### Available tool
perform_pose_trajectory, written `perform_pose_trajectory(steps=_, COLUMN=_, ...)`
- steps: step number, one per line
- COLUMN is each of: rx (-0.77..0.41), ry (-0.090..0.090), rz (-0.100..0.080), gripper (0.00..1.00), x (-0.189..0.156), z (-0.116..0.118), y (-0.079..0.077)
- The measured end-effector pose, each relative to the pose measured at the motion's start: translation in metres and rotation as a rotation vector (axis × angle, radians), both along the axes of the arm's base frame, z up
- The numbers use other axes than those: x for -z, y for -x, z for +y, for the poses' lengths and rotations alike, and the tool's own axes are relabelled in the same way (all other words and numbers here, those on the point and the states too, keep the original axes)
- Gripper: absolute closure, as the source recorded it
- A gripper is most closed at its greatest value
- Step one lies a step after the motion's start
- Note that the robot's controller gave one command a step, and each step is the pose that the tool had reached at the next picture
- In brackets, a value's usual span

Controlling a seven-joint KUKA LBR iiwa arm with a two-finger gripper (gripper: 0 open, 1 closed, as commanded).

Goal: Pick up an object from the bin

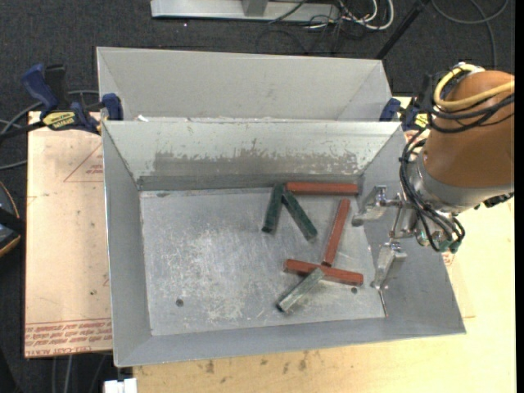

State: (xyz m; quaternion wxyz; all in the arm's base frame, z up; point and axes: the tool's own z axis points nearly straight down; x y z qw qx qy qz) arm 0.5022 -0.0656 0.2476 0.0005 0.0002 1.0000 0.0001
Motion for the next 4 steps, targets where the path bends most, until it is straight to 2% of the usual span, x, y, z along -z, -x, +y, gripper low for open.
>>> perform_pose_trajectory(steps=1, rx=0.018, ry=0.0, rz=-0.008, gripper=0.0, x=0.044, z=0.0, y=-0.002)
perform_pose_trajectory(steps=2, rx=0.099, ry=-0.001, rz=-0.004, gripper=0.0, x=0.112, z=-0.004, y=-0.006)
perform_pose_trajectory(steps=3, rx=0.406, ry=-0.004, rz=-0.026, gripper=1.0, x=0.166, z=-0.015, y=-0.024)
perform_pose_trajectory(steps=4, rx=0.406, ry=-0.004, rz=-0.026, gripper=1.0, x=0.166, z=-0.015, y=-0.024)
